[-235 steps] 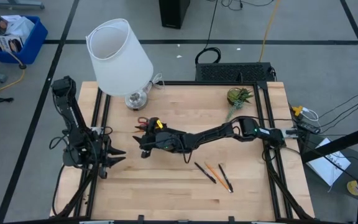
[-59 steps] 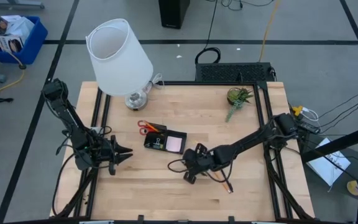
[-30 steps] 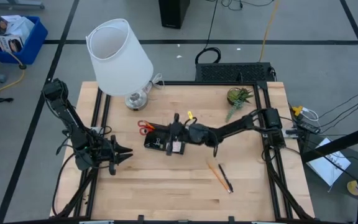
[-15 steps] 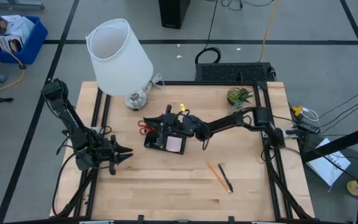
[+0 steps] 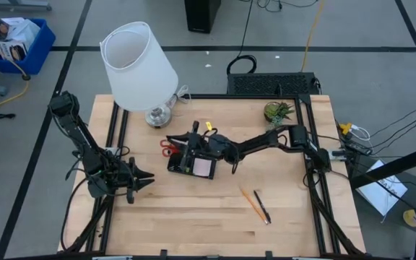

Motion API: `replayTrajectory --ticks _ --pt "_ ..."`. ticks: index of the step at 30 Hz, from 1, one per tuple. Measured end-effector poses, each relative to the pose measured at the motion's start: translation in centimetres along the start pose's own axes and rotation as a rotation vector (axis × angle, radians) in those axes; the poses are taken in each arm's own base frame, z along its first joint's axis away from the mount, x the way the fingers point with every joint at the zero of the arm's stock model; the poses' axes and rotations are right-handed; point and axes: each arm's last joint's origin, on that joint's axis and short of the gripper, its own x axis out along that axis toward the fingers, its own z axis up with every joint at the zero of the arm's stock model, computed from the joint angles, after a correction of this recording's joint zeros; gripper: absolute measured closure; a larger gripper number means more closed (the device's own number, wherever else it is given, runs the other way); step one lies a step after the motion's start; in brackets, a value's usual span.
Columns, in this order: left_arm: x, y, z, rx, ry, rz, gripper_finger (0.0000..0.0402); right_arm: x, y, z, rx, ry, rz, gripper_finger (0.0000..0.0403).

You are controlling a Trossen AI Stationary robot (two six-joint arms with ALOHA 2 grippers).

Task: Pick and place office supplies into organizer
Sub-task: Put the black pen into the black desk organizer, then put the orange pencil into the black desk organizer

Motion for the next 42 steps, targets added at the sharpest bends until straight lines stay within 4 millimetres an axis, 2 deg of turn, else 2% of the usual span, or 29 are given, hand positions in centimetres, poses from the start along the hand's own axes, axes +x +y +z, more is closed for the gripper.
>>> replayTrajectory --ticks 7,11,18,22,26,29,32,37,42 --pt "0.0 0.0 0.0 -0.001 0.0 0.0 0.0293 -0.1 0.6 -0.3 -0.009 0.031 0.014 0.0306" --pt "0.0 0.0 0.0 -0.001 0.0 0.0 0.0293 -0.2 1.0 -0.6 -0.028 0.058 0.024 0.0288" --pt "0.0 0.0 0.0 -0.001 0.001 -0.001 0.0293 -0.4 1.6 -0.1 -0.07 0.044 0.039 0.0287" --pt "0.0 0.0 0.0 -0.003 0.003 -0.003 0.0293 -1.1 3.7 1.8 -0.137 0.1 0.083 0.0296" --pt "0.0 0.0 0.0 0.0 0.004 -0.002 0.0293 -3.0 6.0 3.4 -0.212 0.335 0.029 0.0307" --pt "0.0 0.0 -0.1 0.006 0.005 -0.001 0.0293 -5.2 8.0 4.5 -0.261 0.482 -0.031 0.0313" --pt "0.0 0.1 -0.1 0.01 0.006 0.001 0.0293 -7.7 9.5 6.4 -0.204 0.595 -0.038 0.0318" --pt "0.0 0.1 -0.1 0.013 0.003 0.006 0.0293 -11.3 9.9 7.9 -0.05 0.8 -0.11 0.0323" --pt "0.0 0.1 -0.1 0.007 0.001 0.007 0.0293 -13.5 9.9 6.9 0.052 1.005 -0.177 0.0316"
